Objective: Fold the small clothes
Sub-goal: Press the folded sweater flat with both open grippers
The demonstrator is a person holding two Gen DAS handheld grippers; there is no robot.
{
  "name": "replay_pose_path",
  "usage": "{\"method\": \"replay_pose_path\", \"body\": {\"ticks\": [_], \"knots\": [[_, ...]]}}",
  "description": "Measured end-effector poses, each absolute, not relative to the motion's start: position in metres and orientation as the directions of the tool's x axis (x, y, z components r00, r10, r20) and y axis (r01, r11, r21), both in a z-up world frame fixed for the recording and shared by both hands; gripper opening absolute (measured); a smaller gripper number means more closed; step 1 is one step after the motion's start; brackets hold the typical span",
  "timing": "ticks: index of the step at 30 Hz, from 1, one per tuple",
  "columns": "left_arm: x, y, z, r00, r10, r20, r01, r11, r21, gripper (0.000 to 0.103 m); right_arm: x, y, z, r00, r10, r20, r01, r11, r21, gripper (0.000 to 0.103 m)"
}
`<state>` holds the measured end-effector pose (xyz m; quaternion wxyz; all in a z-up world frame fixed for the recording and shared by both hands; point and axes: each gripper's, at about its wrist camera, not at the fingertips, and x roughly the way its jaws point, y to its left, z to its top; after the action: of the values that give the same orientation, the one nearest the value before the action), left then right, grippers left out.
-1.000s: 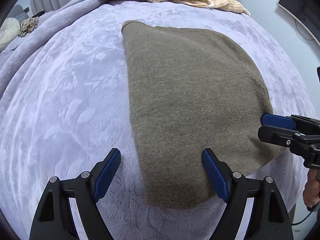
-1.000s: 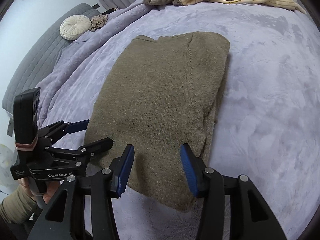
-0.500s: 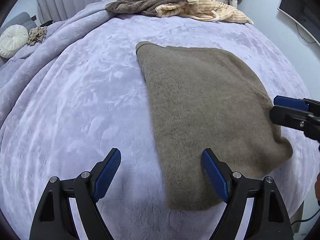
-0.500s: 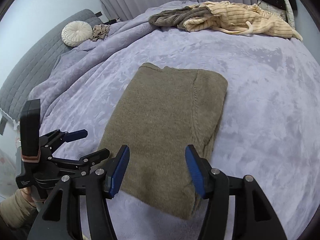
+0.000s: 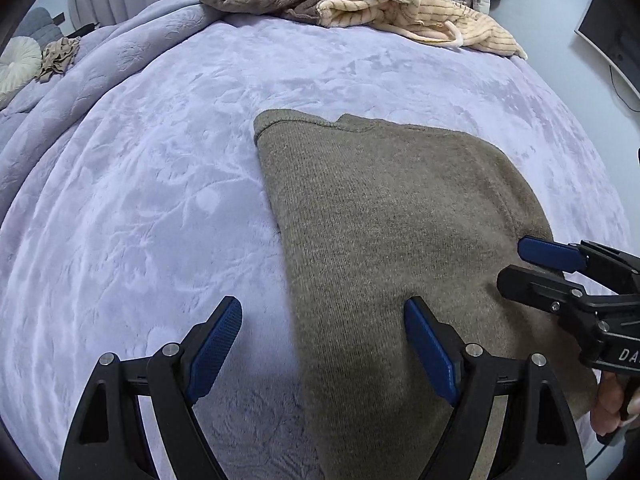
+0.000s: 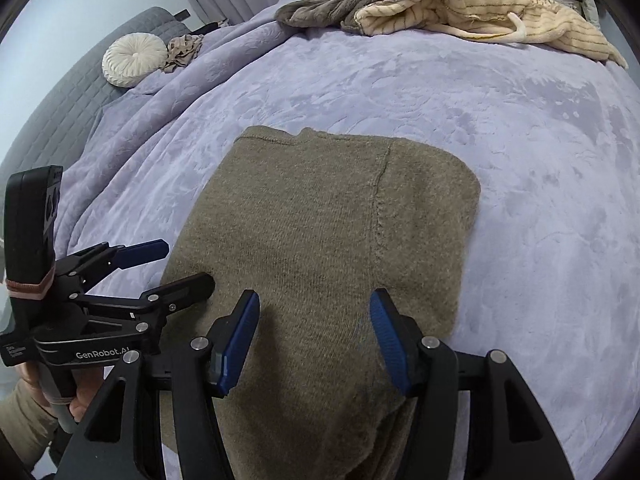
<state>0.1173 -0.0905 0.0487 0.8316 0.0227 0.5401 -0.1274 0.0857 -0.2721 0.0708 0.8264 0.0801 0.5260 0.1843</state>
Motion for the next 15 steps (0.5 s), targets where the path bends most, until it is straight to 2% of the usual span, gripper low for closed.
{"method": "replay_pose_path", "body": {"ticks": [3, 6, 15], "knots": [[0.127, -0.093, 0.044, 0.372, -0.205, -0.905, 0.238, 0.964, -0.121, 0.086, 0.094, -0.282, 0.065, 0.378, 0.407, -0.831, -0.203, 0.913, 0.355, 0.061], [0.135, -0.094, 0.04, 0.377, -0.195, -0.905, 0.238, 0.965, -0.109, 0.094, 0.101, -0.288, 0.062, 0.374, 0.442, -0.815, -0.206, 0.897, 0.392, 0.061], [0.158, -0.1, 0.047, 0.381, -0.222, -0.897, 0.252, 0.959, -0.131, 0.094, 0.121, -0.283, 0.076, 0.378, 0.435, -0.818, -0.269, 0.896, 0.352, 0.062]]}}
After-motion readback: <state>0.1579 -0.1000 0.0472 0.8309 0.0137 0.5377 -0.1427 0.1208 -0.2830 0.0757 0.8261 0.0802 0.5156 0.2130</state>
